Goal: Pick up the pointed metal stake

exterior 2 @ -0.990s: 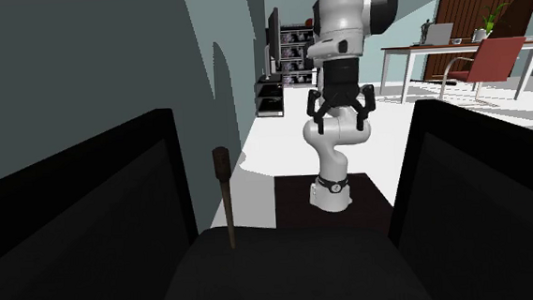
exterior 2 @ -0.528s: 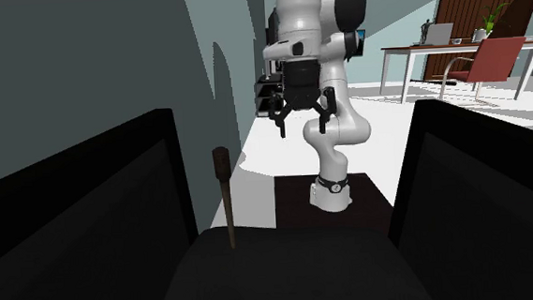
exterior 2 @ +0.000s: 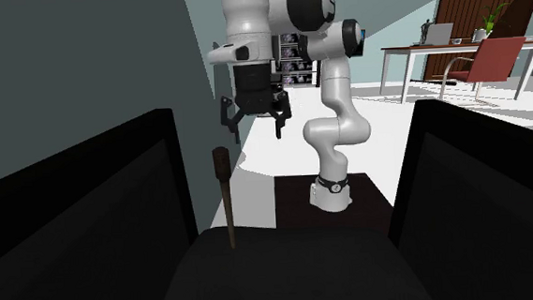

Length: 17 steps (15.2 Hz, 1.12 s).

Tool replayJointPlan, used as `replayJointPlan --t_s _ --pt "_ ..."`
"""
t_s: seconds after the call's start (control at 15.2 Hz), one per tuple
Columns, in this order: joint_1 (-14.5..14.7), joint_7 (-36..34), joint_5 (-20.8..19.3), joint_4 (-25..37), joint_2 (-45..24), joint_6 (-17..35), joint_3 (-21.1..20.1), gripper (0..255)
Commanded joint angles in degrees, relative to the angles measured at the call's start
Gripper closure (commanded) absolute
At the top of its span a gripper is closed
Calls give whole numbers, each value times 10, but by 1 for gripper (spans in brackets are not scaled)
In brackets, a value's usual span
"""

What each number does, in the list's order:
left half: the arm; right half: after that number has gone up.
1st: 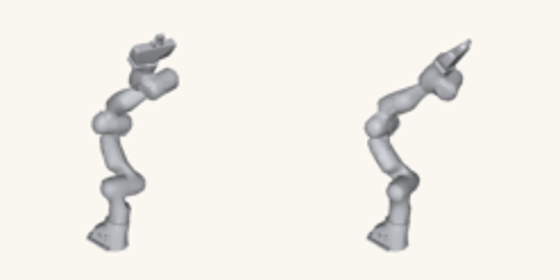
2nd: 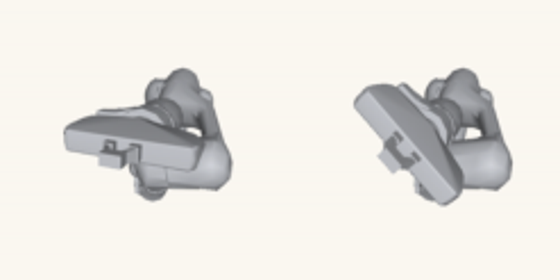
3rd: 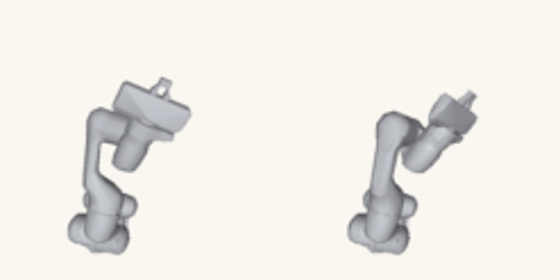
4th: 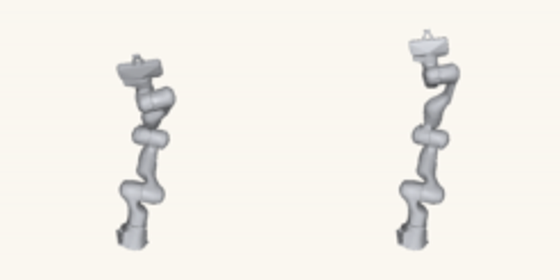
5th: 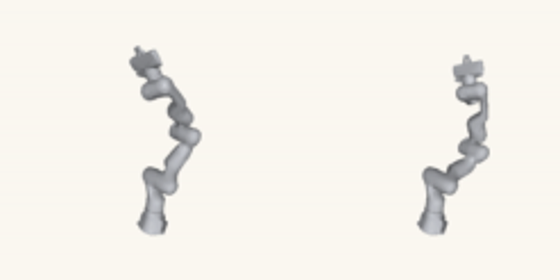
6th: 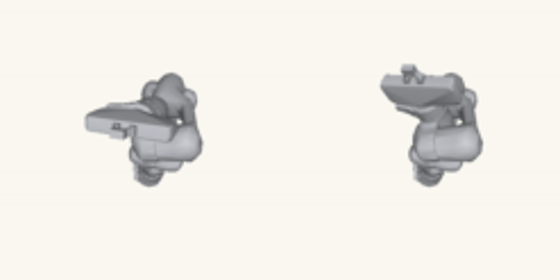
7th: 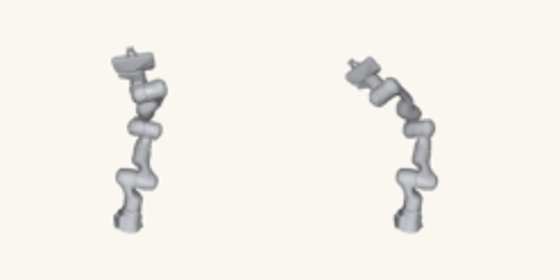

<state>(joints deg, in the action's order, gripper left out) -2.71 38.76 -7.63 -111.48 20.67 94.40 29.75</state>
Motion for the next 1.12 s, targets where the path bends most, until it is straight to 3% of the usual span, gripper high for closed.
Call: replayJointPlan --t_s 0.0,0.33,0.92,0.99,1.06 --pt "1 42 10 45 -46 -6 29 0" --pt "-7 139 56 152 -160 -23 89 0" --pt "-8 135 49 84 -149 37 87 0" --pt "-8 134 48 83 -148 37 87 255" --pt "-8 134 48 82 -147 37 87 255"
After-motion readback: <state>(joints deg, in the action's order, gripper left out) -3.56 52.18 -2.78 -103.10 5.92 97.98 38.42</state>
